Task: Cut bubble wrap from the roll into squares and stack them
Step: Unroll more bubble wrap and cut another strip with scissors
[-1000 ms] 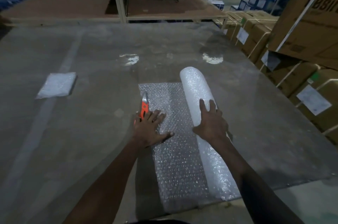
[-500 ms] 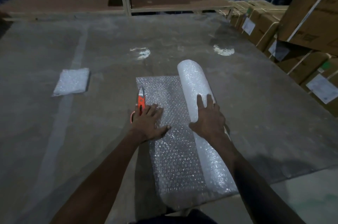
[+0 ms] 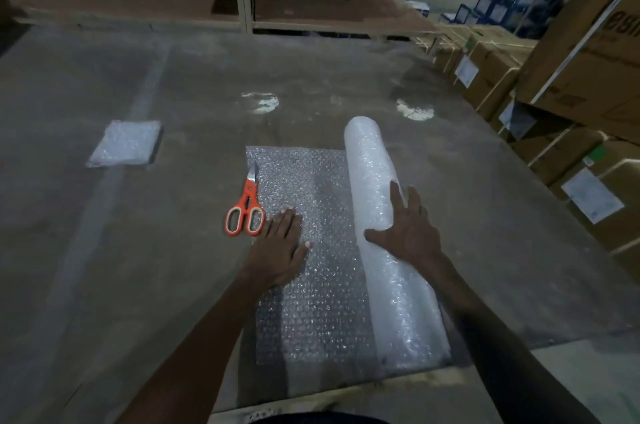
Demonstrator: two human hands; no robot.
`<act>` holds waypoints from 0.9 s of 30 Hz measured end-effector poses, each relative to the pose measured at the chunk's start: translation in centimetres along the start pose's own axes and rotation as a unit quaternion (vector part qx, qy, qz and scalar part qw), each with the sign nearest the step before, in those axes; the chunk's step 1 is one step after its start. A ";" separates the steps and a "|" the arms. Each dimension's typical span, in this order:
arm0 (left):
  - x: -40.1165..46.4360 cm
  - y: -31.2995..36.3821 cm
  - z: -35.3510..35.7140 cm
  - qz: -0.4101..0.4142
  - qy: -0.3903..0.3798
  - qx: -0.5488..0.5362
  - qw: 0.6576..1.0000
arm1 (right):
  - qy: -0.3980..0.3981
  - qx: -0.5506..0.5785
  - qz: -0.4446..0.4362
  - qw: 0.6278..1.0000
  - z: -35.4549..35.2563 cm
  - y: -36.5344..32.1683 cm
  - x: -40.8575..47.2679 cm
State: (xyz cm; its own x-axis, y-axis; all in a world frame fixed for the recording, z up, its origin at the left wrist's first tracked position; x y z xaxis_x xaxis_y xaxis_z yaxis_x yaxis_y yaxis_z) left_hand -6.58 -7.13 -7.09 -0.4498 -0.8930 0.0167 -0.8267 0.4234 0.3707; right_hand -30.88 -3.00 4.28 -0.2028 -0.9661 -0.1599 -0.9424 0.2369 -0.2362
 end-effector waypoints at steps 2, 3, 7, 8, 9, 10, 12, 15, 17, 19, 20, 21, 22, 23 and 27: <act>-0.1 0.1 -0.1 -0.001 0.000 0.004 1.000 | 0.038 -0.033 -0.040 0.998 -0.3 -0.4 -0.6; -0.2 0.2 -0.1 -0.003 0.001 0.003 1.000 | 0.047 -0.053 -0.058 0.996 -0.3 -0.8 -0.9; -0.4 0.2 -0.3 -0.005 -0.006 -0.010 1.000 | 0.040 -0.139 -0.069 0.987 -0.1 -1.5 -1.8; -0.4 0.2 -0.3 -0.004 -0.008 -0.012 1.000 | 0.046 -0.151 -0.071 0.985 -0.2 -1.5 -1.9; -0.4 0.3 -0.3 -0.004 -0.006 -0.014 1.000 | 0.055 -0.154 -0.072 0.984 -0.3 -1.3 -2.0; -0.5 0.3 -0.4 -0.004 -0.002 -0.015 1.000 | 0.062 -0.146 -0.067 0.985 -0.4 -0.9 -2.0; -0.5 0.5 -0.6 -0.003 0.002 -0.017 1.000 | 0.057 -0.117 -0.049 0.990 -0.6 0.0 -2.0; -0.6 0.5 -0.6 0.000 0.002 -0.015 1.000 | 0.021 -0.124 -0.037 0.991 -0.1 1.2 -1.8; -0.6 0.4 -0.6 -0.002 0.003 -0.020 1.000 | 0.007 -0.120 -0.023 0.992 -0.3 1.9 -1.5; -0.7 0.5 -0.7 -0.007 0.005 -0.023 1.000 | 0.001 -0.118 0.000 0.993 -0.8 2.3 -1.2; -0.9 0.6 -0.7 -0.010 0.005 -0.027 1.000 | -0.003 -0.120 0.010 0.993 -1.0 2.5 -1.1; -1.0 0.6 -0.7 -0.014 0.004 -0.030 0.999 | -0.005 -0.122 0.015 0.992 -1.1 2.5 -1.0; -1.2 0.7 -0.6 -0.017 0.005 -0.032 0.999 | -0.006 -0.122 0.016 0.992 -1.1 2.7 -0.9; -1.4 0.7 -0.6 -0.020 0.008 -0.035 0.999 | -0.005 -0.123 0.014 0.992 -0.9 2.8 -0.9; -2.0 0.6 -0.3 -0.030 0.018 -0.034 0.999 | -0.003 -0.157 -0.006 0.988 0.1 3.6 -1.0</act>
State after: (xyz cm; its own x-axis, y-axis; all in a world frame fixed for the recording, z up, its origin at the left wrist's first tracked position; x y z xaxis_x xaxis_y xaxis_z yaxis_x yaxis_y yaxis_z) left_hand -6.08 -5.17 -6.63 -0.3862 -0.9220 0.0253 -0.8269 0.3583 0.4334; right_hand -34.01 -1.22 3.48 -0.1907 -0.9676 -0.1653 -0.9809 0.1811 0.0710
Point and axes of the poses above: each hand's wrist, its own x-axis towards the middle knuckle, its own z-axis out of the palm, y = z × x, the point moved 7 cm from there along x, towards the middle knuckle, and after that the axes turned 5 degrees about -x, right-handed, at the moved point
